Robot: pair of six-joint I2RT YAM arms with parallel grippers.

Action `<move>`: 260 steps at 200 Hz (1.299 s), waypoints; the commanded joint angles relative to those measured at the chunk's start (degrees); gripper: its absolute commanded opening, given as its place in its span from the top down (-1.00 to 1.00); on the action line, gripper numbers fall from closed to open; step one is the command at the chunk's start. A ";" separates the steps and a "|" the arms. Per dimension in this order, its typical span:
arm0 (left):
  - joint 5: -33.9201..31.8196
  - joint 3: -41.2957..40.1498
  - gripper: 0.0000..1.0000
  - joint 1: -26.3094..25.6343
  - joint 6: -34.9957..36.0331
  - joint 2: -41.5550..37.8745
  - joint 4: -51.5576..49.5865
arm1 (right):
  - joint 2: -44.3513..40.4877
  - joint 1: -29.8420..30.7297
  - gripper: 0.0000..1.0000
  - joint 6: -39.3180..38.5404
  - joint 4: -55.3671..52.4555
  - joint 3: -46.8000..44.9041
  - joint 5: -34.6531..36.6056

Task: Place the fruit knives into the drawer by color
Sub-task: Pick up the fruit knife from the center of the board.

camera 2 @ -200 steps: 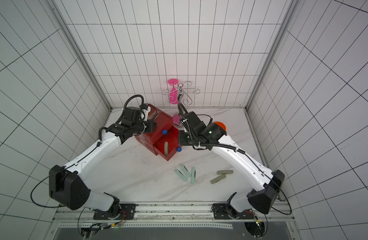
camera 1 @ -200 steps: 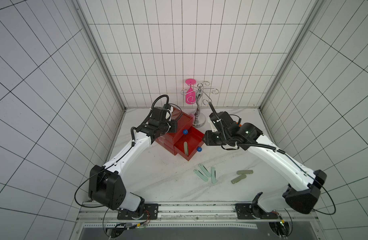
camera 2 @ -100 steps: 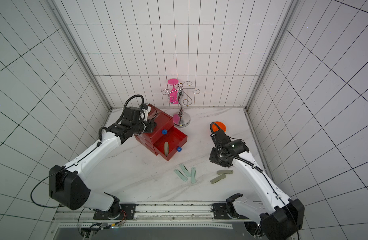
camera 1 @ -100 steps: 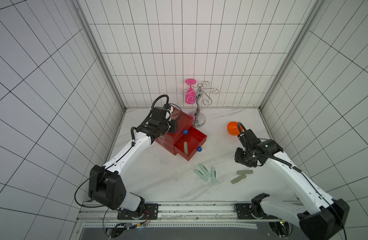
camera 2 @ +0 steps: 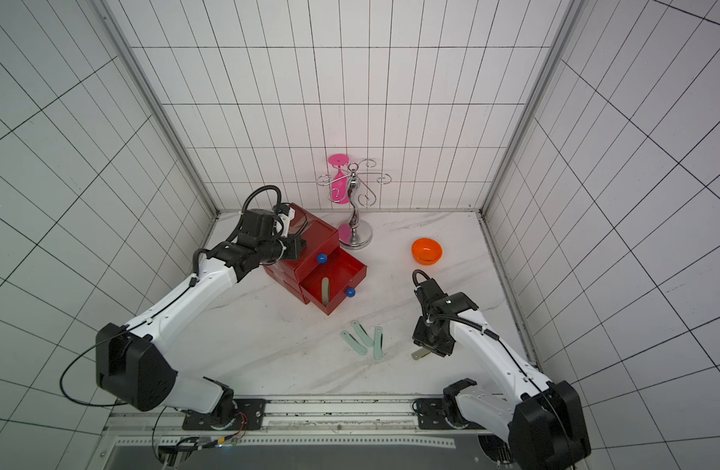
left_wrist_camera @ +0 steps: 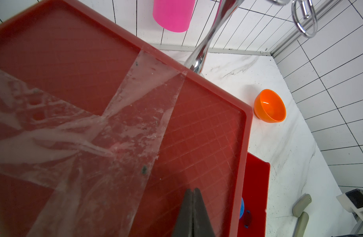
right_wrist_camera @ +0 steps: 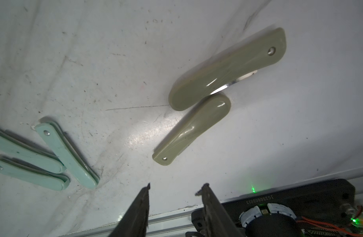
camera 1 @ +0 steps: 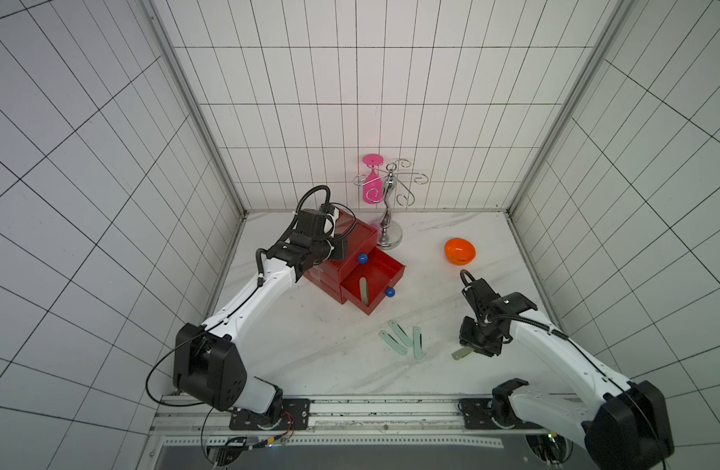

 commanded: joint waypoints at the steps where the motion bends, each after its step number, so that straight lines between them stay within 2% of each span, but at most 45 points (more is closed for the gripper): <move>1: -0.90 -2.42 1.00 0.32 -0.06 3.00 -11.32 | 1.54 -0.76 0.07 0.86 1.75 -3.30 0.08; 75: -1.15 -2.44 1.00 0.34 0.03 3.15 -11.38 | 8.04 -4.04 0.06 -1.34 6.92 -4.71 -1.33; 260: -1.29 -2.40 1.00 0.34 -0.01 2.88 -11.38 | 11.61 -6.20 0.06 -0.47 7.22 -4.25 -0.27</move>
